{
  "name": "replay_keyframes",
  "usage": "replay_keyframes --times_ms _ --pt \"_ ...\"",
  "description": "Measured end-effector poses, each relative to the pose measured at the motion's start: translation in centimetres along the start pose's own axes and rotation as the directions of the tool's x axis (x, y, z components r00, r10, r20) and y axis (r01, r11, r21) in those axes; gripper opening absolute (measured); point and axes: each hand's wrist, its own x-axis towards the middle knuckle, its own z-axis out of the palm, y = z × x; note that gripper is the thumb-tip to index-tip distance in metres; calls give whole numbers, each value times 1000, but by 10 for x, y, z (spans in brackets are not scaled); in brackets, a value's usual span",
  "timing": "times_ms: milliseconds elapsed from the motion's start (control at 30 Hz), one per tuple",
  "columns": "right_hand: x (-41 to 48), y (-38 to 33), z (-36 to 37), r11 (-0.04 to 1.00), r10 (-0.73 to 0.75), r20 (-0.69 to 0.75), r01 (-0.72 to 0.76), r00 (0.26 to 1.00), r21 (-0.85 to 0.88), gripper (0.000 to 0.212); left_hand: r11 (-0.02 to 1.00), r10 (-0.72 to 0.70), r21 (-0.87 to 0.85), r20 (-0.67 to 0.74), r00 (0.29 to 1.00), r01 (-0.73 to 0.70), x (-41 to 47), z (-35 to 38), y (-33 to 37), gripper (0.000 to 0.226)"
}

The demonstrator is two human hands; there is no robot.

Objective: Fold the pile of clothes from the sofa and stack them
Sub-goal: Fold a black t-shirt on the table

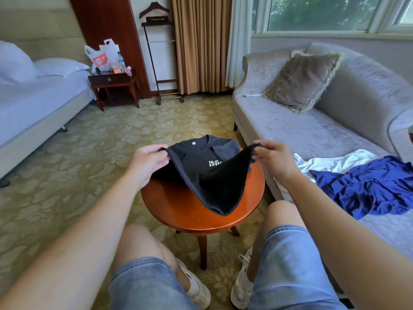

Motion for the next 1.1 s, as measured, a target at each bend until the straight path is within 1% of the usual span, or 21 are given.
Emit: replay_keyframes --times_ms 33,100,167,200,333,433,533,600,667,733,767,833,867,933,1000,1033,1100 --pt "0 0 0 998 -36 -12 35 999 -57 15 995 24 98 -28 999 -21 0 -3 -2 23" --pt "1 1 -2 979 -97 -41 88 994 -184 15 944 117 320 -91 989 -82 3 -11 -6 23" --pt "0 0 -4 976 -75 -51 63 996 -207 18 881 209 452 -108 972 -139 2 -19 -4 24" --pt "1 0 -6 976 -61 -51 49 997 -213 19 864 216 481 -90 972 -147 0 -22 -3 24" --pt "2 -1 -13 962 -49 -44 36 998 -269 20 825 155 549 4 988 -131 -10 -37 0 29" --pt "-2 -11 -20 934 -56 -36 40 998 -356 19 787 148 600 42 988 -143 -22 -46 5 15" --pt "-9 -17 -31 889 17 21 -6 1000 -459 16 731 94 673 70 993 -116 -34 -54 12 13" --pt "-13 -18 -41 844 88 66 -39 994 -536 16 700 24 710 86 996 -78 -41 -61 15 13" --pt "-14 -16 -49 807 142 88 -64 986 -587 15 712 -65 702 86 994 -14 -45 -68 16 14" --pt "-12 -14 -55 773 158 77 -75 984 -630 12 738 -120 673 63 991 46 -47 -72 15 14" --pt "-9 -11 -57 764 151 58 -79 987 -641 12 740 -118 670 43 992 60 -46 -72 14 16" --pt "2 -5 -62 762 132 -15 -112 991 -638 17 748 -59 661 -33 998 67 -39 -72 10 18" --pt "6 -3 -63 764 127 -64 -138 990 -630 18 776 -34 626 -79 996 76 -34 -71 8 18" --pt "16 6 -64 754 118 -181 -207 976 -623 24 863 -7 495 -182 983 98 -19 -69 0 21" --pt "29 19 -63 740 108 -283 -267 953 -617 30 931 -6 344 -320 947 122 -1 -68 -8 24" --pt "37 27 -61 733 106 -320 -292 941 -614 30 950 -16 284 -377 926 132 9 -67 -11 24" --pt "54 38 -55 732 123 -364 -332 923 -595 24 967 -46 201 -458 888 154 32 -66 -19 25"
